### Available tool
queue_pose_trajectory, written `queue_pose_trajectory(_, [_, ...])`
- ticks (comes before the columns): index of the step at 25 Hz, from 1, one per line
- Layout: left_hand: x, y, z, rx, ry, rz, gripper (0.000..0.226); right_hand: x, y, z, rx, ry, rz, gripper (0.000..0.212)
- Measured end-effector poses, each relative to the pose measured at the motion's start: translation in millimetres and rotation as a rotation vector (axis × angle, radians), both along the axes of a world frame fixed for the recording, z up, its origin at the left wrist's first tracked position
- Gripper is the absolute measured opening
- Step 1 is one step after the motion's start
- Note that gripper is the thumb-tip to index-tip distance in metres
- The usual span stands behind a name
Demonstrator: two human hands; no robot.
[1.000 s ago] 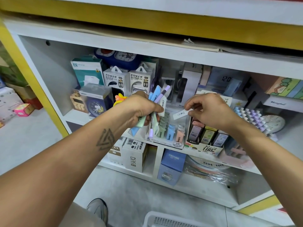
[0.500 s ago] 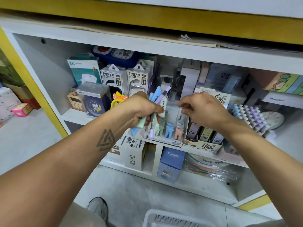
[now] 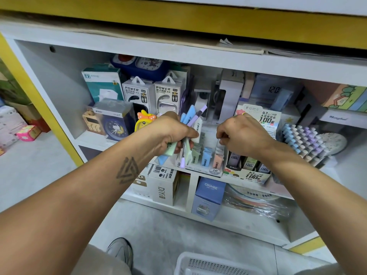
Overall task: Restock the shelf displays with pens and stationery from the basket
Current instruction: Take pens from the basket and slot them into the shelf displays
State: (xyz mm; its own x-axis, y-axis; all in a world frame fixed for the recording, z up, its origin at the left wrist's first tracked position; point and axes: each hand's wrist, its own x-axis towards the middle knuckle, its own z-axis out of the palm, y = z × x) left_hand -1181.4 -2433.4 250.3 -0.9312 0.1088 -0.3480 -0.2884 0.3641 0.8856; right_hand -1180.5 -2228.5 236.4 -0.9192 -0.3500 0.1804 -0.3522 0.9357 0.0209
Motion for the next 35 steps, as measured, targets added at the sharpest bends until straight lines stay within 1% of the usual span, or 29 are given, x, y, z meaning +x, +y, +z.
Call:
queue_pose_trajectory(4, [-1,0,-1,-0.001,0.005,0.005,0.022,0,-1,-1,0.069,0.020,0.011,0.008])
queue_pose_trajectory(7, [-1,1,-2,0.012,0.018,0.003,0.019,0,-3,-6,0.033,-0.024,0.011,0.009])
queue_pose_trajectory(8, [-1,2,-2,0.017,0.022,-0.001,0.018,1,-4,-8,0.041,-0.037,0.006,0.012])
queue_pose_trajectory(11, [0,5,-3,0.040,0.022,-0.017,0.015,1,-4,-12,0.198,-0.025,0.017,0.027])
queue_pose_trajectory(12, [0,6,-3,0.051,0.019,-0.028,0.014,1,-3,-12,0.195,-0.022,0.038,0.030])
queue_pose_trajectory(13, [0,6,-3,0.066,0.017,-0.043,0.013,1,-4,-10,0.095,-0.025,0.046,0.032])
queue_pose_trajectory(14, [1,7,-2,0.085,0.015,-0.059,0.012,2,-6,-5,-0.124,-0.067,0.008,0.032])
queue_pose_trajectory(15, [2,8,-1,0.105,0.012,-0.074,0.011,3,-7,1,-0.419,-0.146,-0.053,0.032])
queue_pose_trajectory(16, [4,9,0,0.121,0.009,-0.091,0.011,4,-7,7,-0.738,-0.261,-0.092,0.031])
queue_pose_trajectory(17, [6,10,0,0.130,0.009,-0.110,0.010,6,-6,12,-1.012,-0.377,-0.108,0.029])
queue_pose_trajectory(18, [7,11,1,0.131,0.010,-0.134,0.010,8,-5,15,-1.181,-0.455,-0.105,0.025])
queue_pose_trajectory(19, [9,13,1,0.130,0.009,-0.163,0.010,9,-4,17,-1.252,-0.485,-0.093,0.019])
queue_pose_trajectory(21, [10,15,2,0.133,0.006,-0.207,0.010,12,1,20,-1.241,-0.442,-0.104,0.007])
queue_pose_trajectory(22, [9,15,2,0.135,0.008,-0.199,0.009,12,3,20,-1.228,-0.402,-0.124,0.005])
queue_pose_trajectory(25, [3,10,1,0.135,0.020,-0.088,0.012,7,12,19,-1.165,-0.277,-0.155,0.009])
queue_pose_trajectory(28, [0,6,-2,0.138,0.005,-0.028,0.014,4,14,16,-0.961,-0.141,-0.157,0.014])
queue_pose_trajectory(31, [-1,8,-3,0.132,0.002,-0.019,0.013,4,9,11,-0.660,-0.014,-0.102,0.011])
queue_pose_trajectory(33, [-2,8,-3,0.130,0.007,-0.016,0.013,3,6,12,-0.563,0.039,-0.072,0.009])
queue_pose_trajectory(35, [-2,7,-2,0.129,0.005,-0.013,0.012,0,5,15,-0.542,0.087,-0.053,0.010])
